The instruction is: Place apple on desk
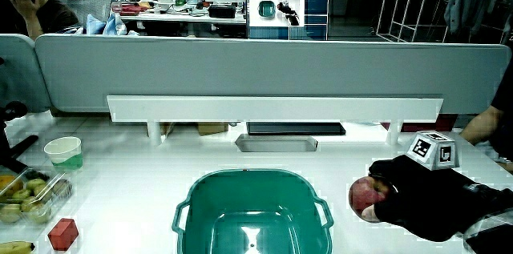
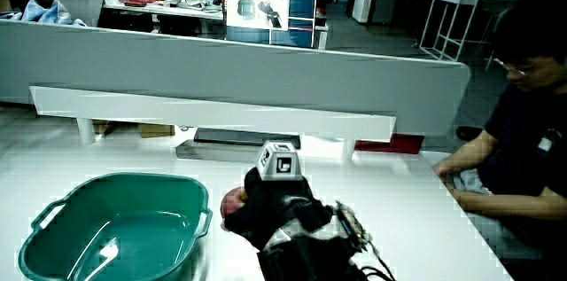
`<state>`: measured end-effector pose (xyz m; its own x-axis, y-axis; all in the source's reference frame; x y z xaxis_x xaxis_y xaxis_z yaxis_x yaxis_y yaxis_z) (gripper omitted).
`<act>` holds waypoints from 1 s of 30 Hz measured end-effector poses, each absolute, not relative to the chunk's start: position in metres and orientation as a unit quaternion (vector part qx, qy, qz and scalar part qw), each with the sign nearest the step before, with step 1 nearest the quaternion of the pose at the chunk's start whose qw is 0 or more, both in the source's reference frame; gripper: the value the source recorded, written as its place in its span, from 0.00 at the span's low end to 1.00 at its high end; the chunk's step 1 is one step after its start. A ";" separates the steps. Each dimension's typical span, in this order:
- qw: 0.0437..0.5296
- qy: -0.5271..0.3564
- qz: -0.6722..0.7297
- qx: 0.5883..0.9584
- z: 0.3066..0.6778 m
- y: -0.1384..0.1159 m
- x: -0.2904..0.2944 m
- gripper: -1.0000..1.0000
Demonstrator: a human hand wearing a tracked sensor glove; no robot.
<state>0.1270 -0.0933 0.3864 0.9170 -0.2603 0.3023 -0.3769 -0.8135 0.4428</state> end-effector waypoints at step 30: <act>0.331 -0.075 0.103 0.935 0.469 -0.085 0.194 0.50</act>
<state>0.1938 -0.0846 0.4694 0.9677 -0.0715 0.2419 -0.2078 -0.7694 0.6041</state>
